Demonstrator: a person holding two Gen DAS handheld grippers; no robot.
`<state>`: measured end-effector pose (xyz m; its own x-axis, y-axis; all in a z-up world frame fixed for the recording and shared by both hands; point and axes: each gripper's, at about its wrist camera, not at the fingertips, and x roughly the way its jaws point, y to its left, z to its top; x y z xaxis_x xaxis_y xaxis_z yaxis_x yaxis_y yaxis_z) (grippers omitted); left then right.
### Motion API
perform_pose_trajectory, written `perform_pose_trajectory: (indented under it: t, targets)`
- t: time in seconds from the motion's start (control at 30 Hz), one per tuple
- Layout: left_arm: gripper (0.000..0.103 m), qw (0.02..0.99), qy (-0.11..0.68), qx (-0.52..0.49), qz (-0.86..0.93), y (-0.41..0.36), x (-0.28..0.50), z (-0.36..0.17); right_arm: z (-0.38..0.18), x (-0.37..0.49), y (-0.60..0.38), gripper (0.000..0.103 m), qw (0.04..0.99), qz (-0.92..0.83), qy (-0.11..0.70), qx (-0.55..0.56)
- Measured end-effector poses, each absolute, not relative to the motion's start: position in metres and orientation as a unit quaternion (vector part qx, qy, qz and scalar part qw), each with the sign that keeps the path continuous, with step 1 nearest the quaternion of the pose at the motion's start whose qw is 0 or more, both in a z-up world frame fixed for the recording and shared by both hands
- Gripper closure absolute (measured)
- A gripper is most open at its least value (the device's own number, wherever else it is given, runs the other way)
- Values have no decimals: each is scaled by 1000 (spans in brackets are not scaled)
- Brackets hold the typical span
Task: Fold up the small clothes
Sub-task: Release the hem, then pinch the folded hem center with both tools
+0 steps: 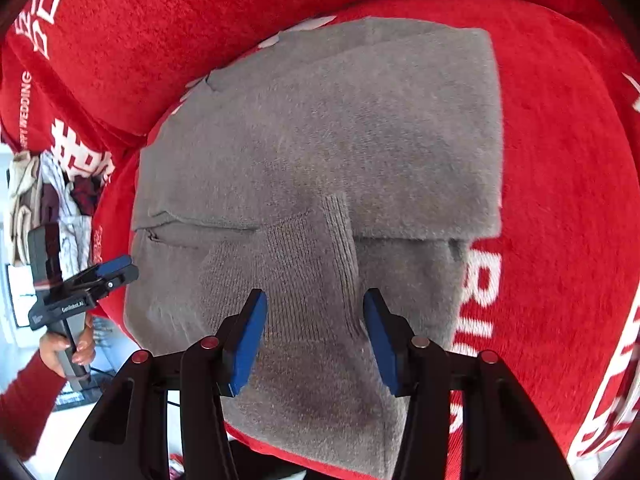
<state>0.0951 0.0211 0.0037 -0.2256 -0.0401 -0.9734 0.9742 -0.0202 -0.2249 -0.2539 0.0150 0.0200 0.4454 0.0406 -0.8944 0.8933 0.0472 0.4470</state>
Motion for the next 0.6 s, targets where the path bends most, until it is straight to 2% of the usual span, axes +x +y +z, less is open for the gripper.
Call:
perform_pose_trajectory:
  t: [0.13, 0.2, 0.23, 0.27, 0.3, 0.33, 0.37, 0.6]
  targets:
    - [23, 437, 532, 455, -565, 25, 92, -4, 11, -245, 12, 49, 603, -351, 400, 594]
    - [41, 436, 530, 456, -566, 27, 93, -4, 11, -236, 14, 49, 602, -362, 417, 577]
    - [53, 441, 524, 462, -563, 27, 95, -4, 12, -233, 15, 49, 601, -367, 425, 568]
    - [74, 441, 520, 463, -567, 29, 97, -3, 13, -227, 17, 50, 601, -375, 437, 554]
    - [89, 434, 520, 457, -576, 30, 100, -2, 15, -222, 20, 53, 600, -384, 452, 538]
    - [99, 425, 528, 453, -580, 30, 102, -2, 16, -217, 22, 69, 597, -392, 464, 524]
    - [98, 420, 533, 447, -582, 33, 104, 1, 18, -213, 25, 95, 594, -400, 476, 511]
    - [99, 421, 526, 395, -624, 42, 126, 44, 65, -187, 54, 96, 604, -458, 488, 433]
